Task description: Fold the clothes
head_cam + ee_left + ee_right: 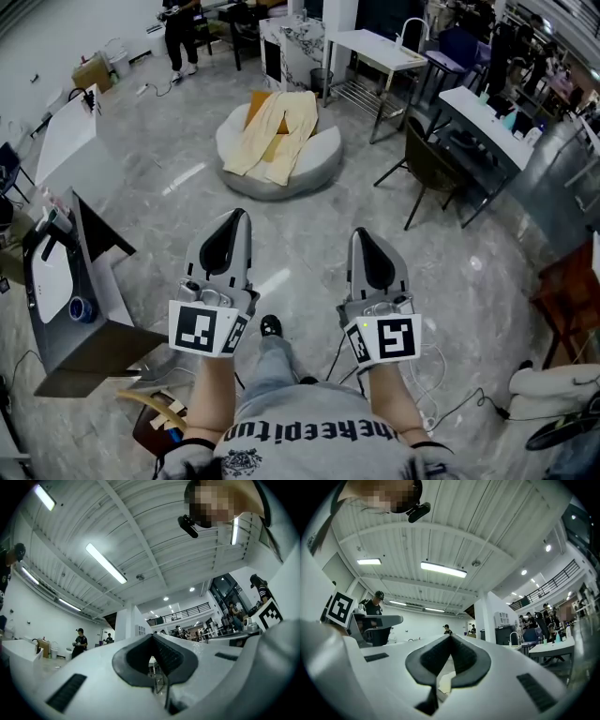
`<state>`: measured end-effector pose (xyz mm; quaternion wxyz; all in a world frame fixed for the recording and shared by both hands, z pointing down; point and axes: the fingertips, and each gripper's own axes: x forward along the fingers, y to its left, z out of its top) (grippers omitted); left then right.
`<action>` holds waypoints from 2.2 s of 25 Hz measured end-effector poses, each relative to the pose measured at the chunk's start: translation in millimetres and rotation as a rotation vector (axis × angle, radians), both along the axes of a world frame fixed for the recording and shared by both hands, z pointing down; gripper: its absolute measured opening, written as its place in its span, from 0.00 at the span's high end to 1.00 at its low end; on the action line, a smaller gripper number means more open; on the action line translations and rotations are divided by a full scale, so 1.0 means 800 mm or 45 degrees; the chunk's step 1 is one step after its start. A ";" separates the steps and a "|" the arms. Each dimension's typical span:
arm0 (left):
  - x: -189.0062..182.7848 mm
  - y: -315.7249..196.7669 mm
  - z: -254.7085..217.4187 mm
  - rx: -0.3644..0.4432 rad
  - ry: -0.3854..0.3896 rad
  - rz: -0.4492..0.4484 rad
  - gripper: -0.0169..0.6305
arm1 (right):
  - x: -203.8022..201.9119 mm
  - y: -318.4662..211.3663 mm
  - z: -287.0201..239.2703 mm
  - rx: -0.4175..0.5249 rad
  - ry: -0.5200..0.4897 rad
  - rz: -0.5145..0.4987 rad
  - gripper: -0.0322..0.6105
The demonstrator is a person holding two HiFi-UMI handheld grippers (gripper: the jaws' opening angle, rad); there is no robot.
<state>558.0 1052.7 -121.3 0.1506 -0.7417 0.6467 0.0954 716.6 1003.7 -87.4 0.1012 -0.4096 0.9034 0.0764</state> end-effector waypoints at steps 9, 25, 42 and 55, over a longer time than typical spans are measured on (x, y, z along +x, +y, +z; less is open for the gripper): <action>-0.119 -0.142 -0.015 0.000 0.022 0.034 0.97 | -0.110 -0.138 -0.011 -0.021 0.034 0.062 0.95; -0.285 -0.301 -0.008 0.002 -0.041 0.064 0.97 | -0.273 -0.289 0.002 -0.049 0.035 0.125 0.95; -0.346 -0.465 0.008 -0.021 -0.010 0.053 0.97 | -0.343 -0.463 0.015 -0.063 0.026 0.070 0.95; -0.372 -0.691 -0.034 0.049 -0.029 0.004 0.97 | -0.369 -0.703 -0.021 -0.015 0.002 0.026 0.95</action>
